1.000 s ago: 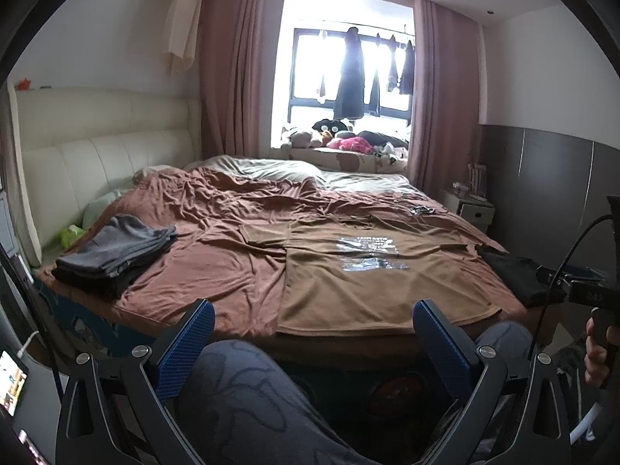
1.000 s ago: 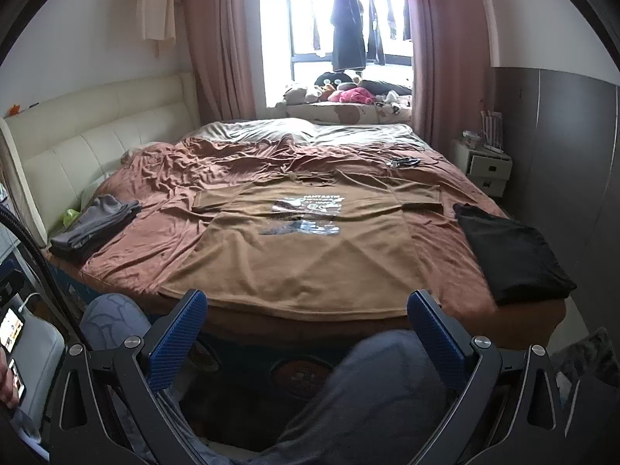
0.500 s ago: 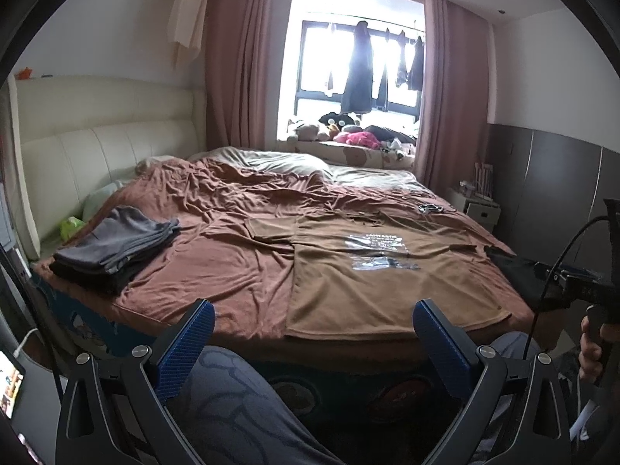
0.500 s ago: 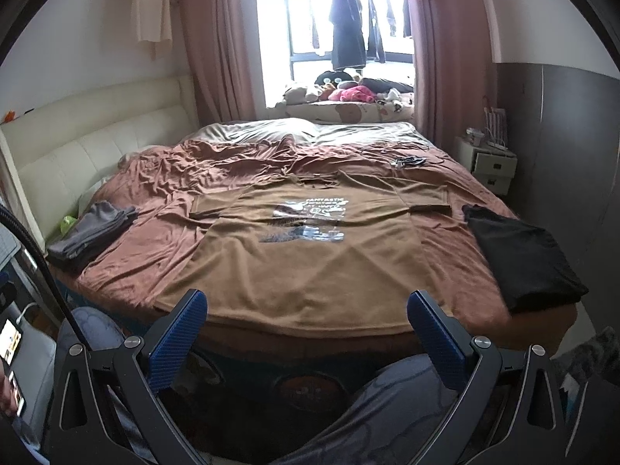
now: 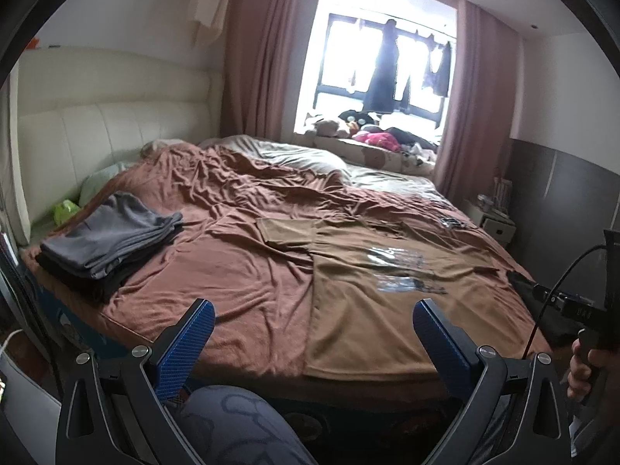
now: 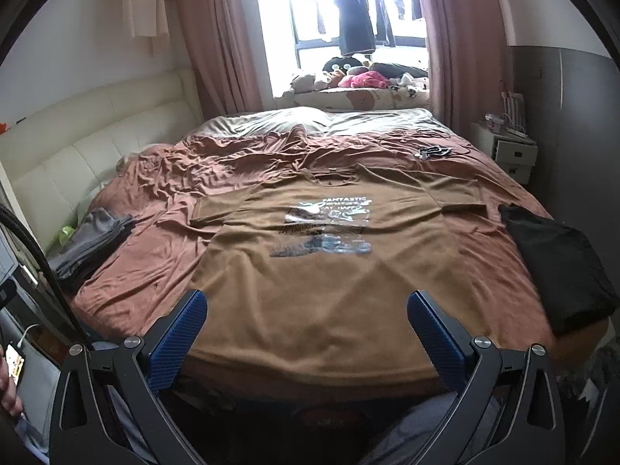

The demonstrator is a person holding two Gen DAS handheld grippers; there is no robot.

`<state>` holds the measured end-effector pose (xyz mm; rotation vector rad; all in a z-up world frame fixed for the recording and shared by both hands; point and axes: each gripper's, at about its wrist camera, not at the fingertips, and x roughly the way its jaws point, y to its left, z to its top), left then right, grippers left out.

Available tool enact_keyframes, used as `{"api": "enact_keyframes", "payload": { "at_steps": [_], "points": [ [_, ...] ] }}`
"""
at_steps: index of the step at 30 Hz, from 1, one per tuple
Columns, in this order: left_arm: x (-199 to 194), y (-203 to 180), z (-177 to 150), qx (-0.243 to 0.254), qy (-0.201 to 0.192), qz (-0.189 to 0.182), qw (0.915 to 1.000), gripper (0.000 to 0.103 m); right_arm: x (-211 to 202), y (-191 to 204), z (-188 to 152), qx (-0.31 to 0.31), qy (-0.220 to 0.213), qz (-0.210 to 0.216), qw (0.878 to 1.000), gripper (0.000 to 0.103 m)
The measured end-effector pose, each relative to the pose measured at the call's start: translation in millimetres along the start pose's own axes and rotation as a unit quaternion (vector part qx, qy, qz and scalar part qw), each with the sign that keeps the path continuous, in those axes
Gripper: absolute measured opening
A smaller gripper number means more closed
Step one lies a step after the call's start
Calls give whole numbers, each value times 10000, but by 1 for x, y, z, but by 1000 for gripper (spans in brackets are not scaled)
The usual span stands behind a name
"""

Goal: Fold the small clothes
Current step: 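Move both grippers down toward the brown printed T-shirt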

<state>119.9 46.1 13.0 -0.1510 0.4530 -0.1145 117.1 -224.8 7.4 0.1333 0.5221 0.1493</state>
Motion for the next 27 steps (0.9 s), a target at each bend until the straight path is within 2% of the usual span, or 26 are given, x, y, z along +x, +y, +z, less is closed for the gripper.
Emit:
{"api": "enact_keyframes", "payload": {
  "at_steps": [3,7,13,15,20,27],
  "points": [
    [17,7,6,-19,38,107,9999,103,20,1,7,-105,42,43,9999,103],
    [39,17,11,-127,174,208,9996,103,50,-2,16,-174,337,238,9990,103],
    [77,29,17,-137,213,323,9992,103,86,-10,40,-323,511,242,9979,103],
    [95,35,20,-159,341,256,9990,103,101,-13,48,-365,611,325,9969,103],
    [141,42,33,0,572,443,9974,103,130,-14,62,-700,695,301,9947,103],
    [201,45,50,220,946,475,9941,103,179,-25,81,-664,907,295,9932,103]
  ]
}}
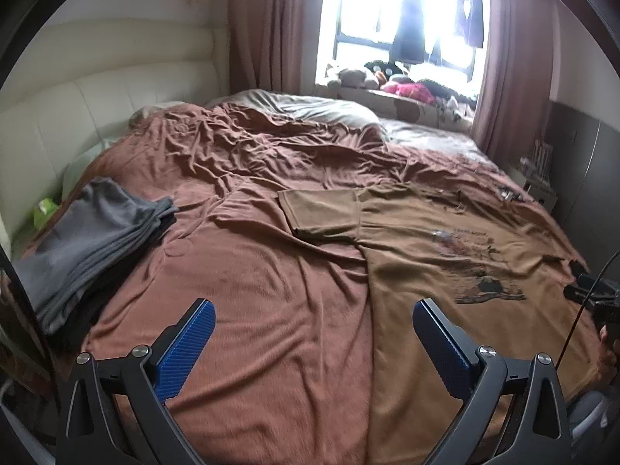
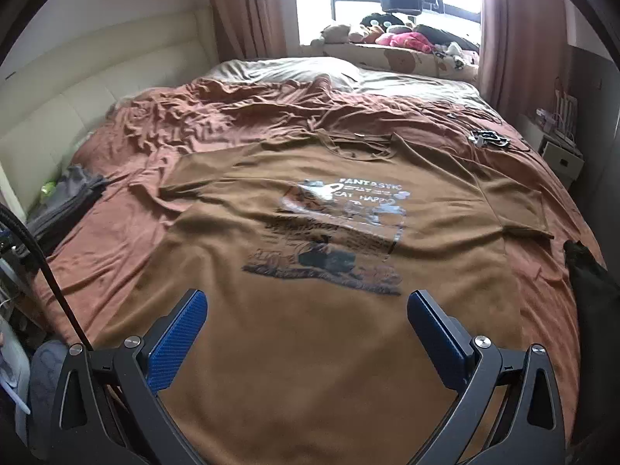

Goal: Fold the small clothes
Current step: 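Move both grippers down toward the brown printed T-shirt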

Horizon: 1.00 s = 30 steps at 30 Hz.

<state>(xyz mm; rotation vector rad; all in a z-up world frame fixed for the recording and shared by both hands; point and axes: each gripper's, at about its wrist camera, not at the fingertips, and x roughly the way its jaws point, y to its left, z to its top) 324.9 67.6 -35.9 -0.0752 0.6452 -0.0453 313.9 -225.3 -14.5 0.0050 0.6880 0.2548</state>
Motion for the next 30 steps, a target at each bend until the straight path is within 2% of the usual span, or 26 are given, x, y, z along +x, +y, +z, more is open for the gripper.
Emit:
{"api": "enact_keyframes", "payload": {
  "at_steps": [14,18,23,26,30],
  "points": [
    [84,13,51,-213,388,149,9989,102,92,-8,65,-189,174,151,9996,103],
    [103,16,64,-416,454,45,9981,101,115,-7,85,-269,147,198,9993,103],
    [128,13,83,-427,519,5,9977,95,136,-2,102,-379,113,208,9990,103],
    [145,10,94,-313,567,7,9979,90,152,-2,115,-295,178,374,9987,103],
    [172,11,107,-335,686,-155,9970,82,168,2,130,-365,153,393,9984,103]
  ]
}}
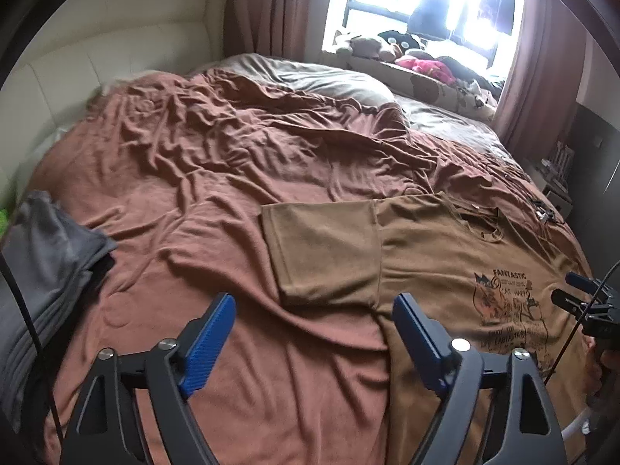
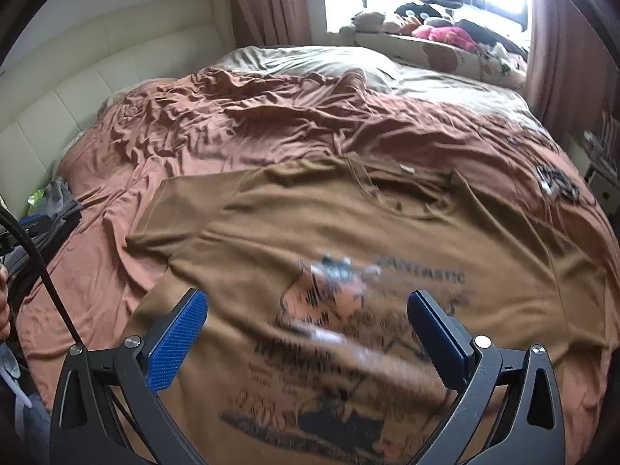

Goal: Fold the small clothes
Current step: 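Move both grippers down toward the brown printed T-shirt, then grasp the side edge of the brown T-shirt with the left gripper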

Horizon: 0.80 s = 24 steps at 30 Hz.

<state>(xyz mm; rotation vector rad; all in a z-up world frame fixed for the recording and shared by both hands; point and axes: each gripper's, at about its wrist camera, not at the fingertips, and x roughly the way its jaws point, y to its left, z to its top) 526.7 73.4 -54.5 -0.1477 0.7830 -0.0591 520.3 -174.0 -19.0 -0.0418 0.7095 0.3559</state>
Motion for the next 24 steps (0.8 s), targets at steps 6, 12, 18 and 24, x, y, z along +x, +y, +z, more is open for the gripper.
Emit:
{"api": "enact_keyframes", "payload": {
  "at_steps": [6,12,18,24],
  "points": [
    [35,9,24,-227,116,-81,9996,74,29,2,13,135,-139,94,9998,96],
    [77,27,43,-491,438,-66,9978,69,70,2,27,317,122,352,9988,77],
    [133,53,53,-687,863,10,9939,69,112,9,45,410,340,644,9965,65],
    [179,73,51,-1060,1264,-140,9862,63,151,17,59,548,606,1148,9900,37]
  ]
}}
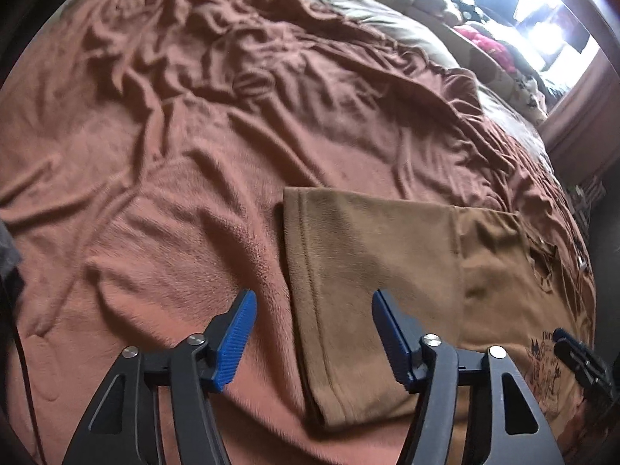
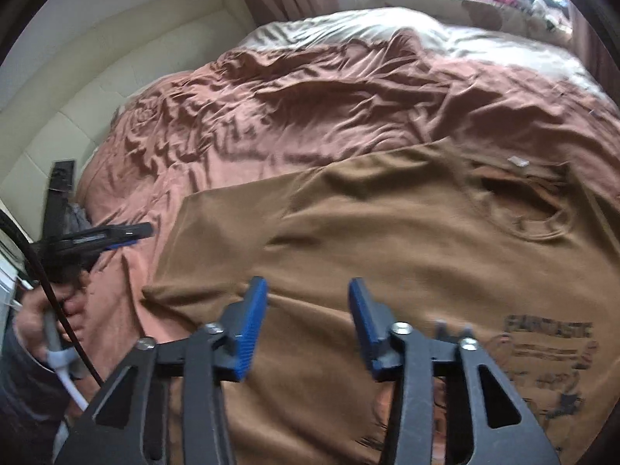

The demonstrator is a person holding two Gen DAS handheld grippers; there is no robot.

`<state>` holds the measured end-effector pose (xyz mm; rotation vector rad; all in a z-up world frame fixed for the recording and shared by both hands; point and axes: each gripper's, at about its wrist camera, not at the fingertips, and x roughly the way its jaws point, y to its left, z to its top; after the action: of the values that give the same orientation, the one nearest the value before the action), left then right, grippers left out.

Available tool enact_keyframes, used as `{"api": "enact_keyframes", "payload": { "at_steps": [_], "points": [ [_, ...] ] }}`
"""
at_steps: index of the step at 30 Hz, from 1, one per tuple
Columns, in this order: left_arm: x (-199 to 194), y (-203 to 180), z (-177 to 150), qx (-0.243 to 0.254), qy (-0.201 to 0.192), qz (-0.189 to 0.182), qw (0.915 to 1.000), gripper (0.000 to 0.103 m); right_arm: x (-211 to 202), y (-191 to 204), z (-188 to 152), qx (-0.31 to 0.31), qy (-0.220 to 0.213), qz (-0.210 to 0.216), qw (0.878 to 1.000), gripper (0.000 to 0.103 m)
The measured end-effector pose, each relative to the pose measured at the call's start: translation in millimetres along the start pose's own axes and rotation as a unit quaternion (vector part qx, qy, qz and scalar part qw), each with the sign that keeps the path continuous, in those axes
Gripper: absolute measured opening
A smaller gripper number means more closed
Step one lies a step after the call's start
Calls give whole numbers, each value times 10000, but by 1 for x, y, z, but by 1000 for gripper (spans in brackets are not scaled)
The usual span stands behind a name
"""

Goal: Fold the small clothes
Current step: 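Grasp the side edge of the brown T-shirt with the left gripper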

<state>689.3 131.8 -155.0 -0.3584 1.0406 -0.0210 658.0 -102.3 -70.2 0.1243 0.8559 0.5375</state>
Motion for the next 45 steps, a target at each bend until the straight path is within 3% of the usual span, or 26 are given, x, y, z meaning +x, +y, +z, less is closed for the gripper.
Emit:
{"api": "enact_keyframes", "payload": {
  "at_steps": [7,11,16,21,23,35,40,42,45],
  "points": [
    [33,7,7,-35,202,-183,9996,59,55,-4,12,392,203,381,9983,37],
    [38,10,11,32,111,-205,9997,58,85,-4,18,596,294,504,9965,35],
    [40,9,20,97,35,-198,9998,57,120,-7,17,773,557,597,9937,16],
    [45,4,25,150,94,-165,9997,52,128,-14,17,947,535,620,9921,4],
    [43,3,28,191,62,-123,9997,49,131,-13,18,929,521,601,9925,3],
    [71,-4,46,504,327,246,9979,49,143,-2,29,906,731,439,9922,1],
    [64,-7,33,392,307,88,9987,48,146,1,33,909,792,390,9919,1],
    [60,-4,28,261,366,-77,9990,43,147,1,33,919,799,380,9918,1],
    [54,4,21,-52,485,-248,9985,27,146,2,31,989,834,359,9910,1]
  ]
}}
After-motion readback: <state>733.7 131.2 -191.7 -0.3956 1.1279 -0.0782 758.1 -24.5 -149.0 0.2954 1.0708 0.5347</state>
